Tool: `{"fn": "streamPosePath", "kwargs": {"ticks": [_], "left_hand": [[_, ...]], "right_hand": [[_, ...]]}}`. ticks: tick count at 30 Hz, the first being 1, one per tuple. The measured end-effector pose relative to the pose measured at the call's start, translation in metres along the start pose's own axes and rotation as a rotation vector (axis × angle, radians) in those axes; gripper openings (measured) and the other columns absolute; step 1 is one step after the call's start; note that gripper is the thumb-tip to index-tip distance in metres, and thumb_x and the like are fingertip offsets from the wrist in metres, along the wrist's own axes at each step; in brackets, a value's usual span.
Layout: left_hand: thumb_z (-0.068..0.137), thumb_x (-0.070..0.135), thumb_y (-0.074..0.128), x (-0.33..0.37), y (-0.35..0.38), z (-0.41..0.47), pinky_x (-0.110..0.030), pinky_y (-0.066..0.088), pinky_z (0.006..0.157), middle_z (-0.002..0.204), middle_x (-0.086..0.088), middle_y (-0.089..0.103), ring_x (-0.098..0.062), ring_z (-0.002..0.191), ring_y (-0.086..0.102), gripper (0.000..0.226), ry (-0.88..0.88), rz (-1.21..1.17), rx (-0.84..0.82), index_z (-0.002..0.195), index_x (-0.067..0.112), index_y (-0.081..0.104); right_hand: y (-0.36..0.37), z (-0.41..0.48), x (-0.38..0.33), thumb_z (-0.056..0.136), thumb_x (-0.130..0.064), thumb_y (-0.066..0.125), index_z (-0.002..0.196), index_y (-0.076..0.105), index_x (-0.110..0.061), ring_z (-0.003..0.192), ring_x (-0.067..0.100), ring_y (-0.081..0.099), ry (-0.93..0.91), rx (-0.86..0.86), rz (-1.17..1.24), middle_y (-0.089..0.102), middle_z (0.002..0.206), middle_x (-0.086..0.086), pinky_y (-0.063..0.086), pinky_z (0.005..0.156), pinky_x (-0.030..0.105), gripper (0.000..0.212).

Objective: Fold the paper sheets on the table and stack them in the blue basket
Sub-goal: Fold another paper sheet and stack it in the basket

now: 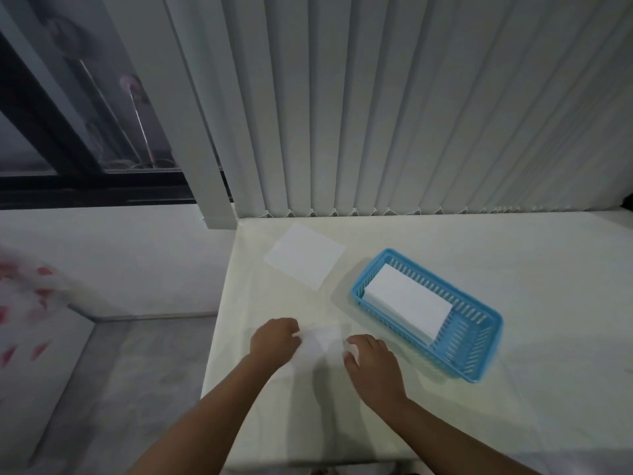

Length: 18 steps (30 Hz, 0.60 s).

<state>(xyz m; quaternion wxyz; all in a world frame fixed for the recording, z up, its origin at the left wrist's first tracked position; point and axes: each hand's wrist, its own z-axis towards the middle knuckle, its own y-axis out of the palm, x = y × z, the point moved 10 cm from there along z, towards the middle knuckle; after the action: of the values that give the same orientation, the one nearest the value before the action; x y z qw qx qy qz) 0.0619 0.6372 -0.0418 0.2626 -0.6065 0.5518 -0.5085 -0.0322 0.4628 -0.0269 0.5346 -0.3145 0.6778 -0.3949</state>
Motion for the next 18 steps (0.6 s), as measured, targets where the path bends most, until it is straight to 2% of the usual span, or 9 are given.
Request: {"fn": "streamPosePath", "kwargs": {"ticks": [2,4,7,9,11,13,15,16,18], "left_hand": [[0.085,0.032,0.06,-0.002,-0.023,0.005,-0.027,0.044,0.074,0.103,-0.002,0.068,-0.021,0.09,0.061,0.022,-0.083,-0.191,0.045,0.1,0.017,0.068],[0.082,0.031,0.065,0.001,-0.045,0.008,-0.027,0.042,0.069,0.092,-0.004,0.067,-0.021,0.079,0.058,0.017,-0.126,-0.364,0.095,0.088,0.015,0.067],[0.081,0.019,0.068,0.013,-0.055,0.007,-0.036,0.055,0.071,0.089,-0.012,0.069,-0.028,0.076,0.064,0.012,-0.187,-0.914,0.119,0.076,0.012,0.059],[0.085,0.013,0.065,0.028,-0.053,0.004,-0.039,0.059,0.08,0.102,-0.015,0.07,-0.029,0.09,0.069,0.011,-0.218,-1.22,0.098,0.093,0.006,0.062],[0.088,0.011,0.062,0.047,-0.05,0.001,-0.034,0.058,0.082,0.107,-0.01,0.071,-0.026,0.098,0.069,0.019,-0.2,-1.401,0.087,0.107,0.005,0.063],[0.09,0.011,0.06,0.068,-0.049,-0.004,-0.032,0.058,0.083,0.106,-0.006,0.072,-0.023,0.099,0.069,0.021,-0.153,-1.507,0.065,0.11,0.008,0.065],[0.091,0.013,0.059,0.085,-0.041,-0.006,-0.031,0.056,0.084,0.107,-0.005,0.073,-0.022,0.1,0.069,0.021,-0.137,-1.575,0.001,0.11,0.008,0.066],[0.091,0.014,0.058,0.092,-0.036,-0.006,-0.03,0.055,0.084,0.107,-0.007,0.072,-0.021,0.099,0.069,0.02,-0.146,-1.601,-0.033,0.108,0.007,0.066],[0.093,0.018,0.057,0.103,-0.028,-0.002,-0.029,0.054,0.081,0.106,-0.009,0.071,-0.021,0.097,0.068,0.018,-0.168,-1.662,-0.084,0.105,0.005,0.064]], "right_hand": [[-0.006,0.0,0.0,0.094,-0.035,0.047,0.091,0.061,-0.026,0.089,0.011,0.057,0.093,-0.018,0.155,0.064,0.095,-0.01,0.047,0.079,0.029,0.017],[-0.005,0.001,0.001,0.093,-0.04,0.049,0.074,0.056,-0.019,0.07,0.011,0.057,0.207,-0.086,0.316,0.061,0.075,-0.005,0.045,0.067,0.028,0.029],[0.001,0.002,-0.002,0.091,-0.052,0.05,0.082,0.067,-0.009,0.075,0.016,0.062,0.423,-0.203,0.619,0.07,0.085,0.005,0.049,0.073,0.03,0.046],[0.007,0.0,-0.008,0.088,-0.059,0.05,0.094,0.069,-0.014,0.082,0.017,0.064,0.556,-0.281,0.882,0.071,0.095,0.005,0.051,0.077,0.03,0.049],[0.007,0.005,-0.014,0.087,-0.059,0.053,0.101,0.067,-0.017,0.094,0.02,0.065,0.625,-0.3,1.119,0.071,0.101,0.002,0.053,0.085,0.034,0.046],[-0.006,0.016,-0.015,0.087,-0.049,0.061,0.102,0.065,-0.017,0.096,0.022,0.064,0.646,-0.23,1.333,0.069,0.101,0.002,0.052,0.083,0.034,0.035],[-0.027,0.028,-0.006,0.089,-0.029,0.065,0.091,0.063,-0.013,0.082,0.018,0.061,0.622,-0.092,1.415,0.066,0.089,0.004,0.051,0.072,0.03,0.015],[-0.04,0.032,0.0,0.088,-0.02,0.065,0.082,0.06,-0.012,0.072,0.016,0.057,0.602,-0.026,1.385,0.062,0.081,0.005,0.049,0.067,0.029,0.011],[-0.063,0.036,0.015,0.087,-0.015,0.065,0.068,0.051,-0.012,0.059,0.016,0.048,0.565,0.068,1.226,0.053,0.066,0.006,0.045,0.061,0.028,0.024]]}}
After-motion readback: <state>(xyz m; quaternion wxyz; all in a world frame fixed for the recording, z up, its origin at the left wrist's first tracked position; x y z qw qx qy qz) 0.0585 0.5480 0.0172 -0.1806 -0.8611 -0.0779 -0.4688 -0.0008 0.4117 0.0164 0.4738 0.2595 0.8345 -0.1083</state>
